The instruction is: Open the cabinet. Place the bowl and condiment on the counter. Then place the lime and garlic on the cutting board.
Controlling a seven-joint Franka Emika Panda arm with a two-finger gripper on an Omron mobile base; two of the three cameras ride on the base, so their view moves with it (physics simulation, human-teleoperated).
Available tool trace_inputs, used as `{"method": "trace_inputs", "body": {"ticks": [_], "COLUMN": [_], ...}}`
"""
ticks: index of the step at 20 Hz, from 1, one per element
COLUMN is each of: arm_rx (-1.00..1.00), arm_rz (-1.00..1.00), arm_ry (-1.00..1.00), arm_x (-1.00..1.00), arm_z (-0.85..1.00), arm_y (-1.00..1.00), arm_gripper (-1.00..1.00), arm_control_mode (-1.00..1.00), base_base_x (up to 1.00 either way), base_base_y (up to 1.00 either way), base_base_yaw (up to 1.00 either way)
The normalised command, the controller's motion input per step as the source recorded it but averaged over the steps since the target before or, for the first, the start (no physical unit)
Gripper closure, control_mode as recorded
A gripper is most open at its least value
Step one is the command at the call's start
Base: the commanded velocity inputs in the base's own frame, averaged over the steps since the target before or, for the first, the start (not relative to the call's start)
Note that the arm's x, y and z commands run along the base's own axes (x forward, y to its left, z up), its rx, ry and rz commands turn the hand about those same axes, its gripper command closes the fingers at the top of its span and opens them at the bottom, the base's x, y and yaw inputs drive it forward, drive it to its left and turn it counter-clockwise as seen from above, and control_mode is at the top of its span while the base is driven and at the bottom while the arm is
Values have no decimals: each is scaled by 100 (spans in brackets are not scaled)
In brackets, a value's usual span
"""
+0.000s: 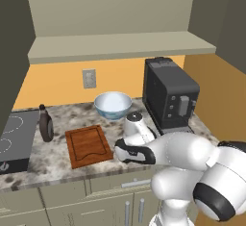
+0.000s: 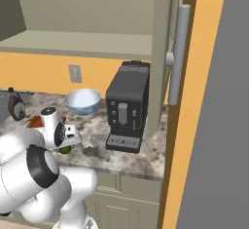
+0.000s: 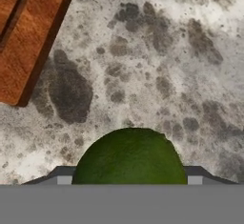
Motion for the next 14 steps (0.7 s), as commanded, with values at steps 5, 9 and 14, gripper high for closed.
{"method": "trace_inputs", "body": {"ticks": [5, 9, 14], "arm_rx": [0, 0, 0], "arm_rz": [0, 0, 0], "arm_ry": [0, 0, 0], "arm_x": [-15, -11, 0], "arm_z": [24, 49, 54], "arm_y": [0, 0, 0], "arm_gripper": [100, 100, 100], "arm_control_mode": [-100, -100, -100], "base_base_x": [0, 0, 0], "base_base_y": [0, 0, 0], "base_base_yaw": [0, 0, 0]}}
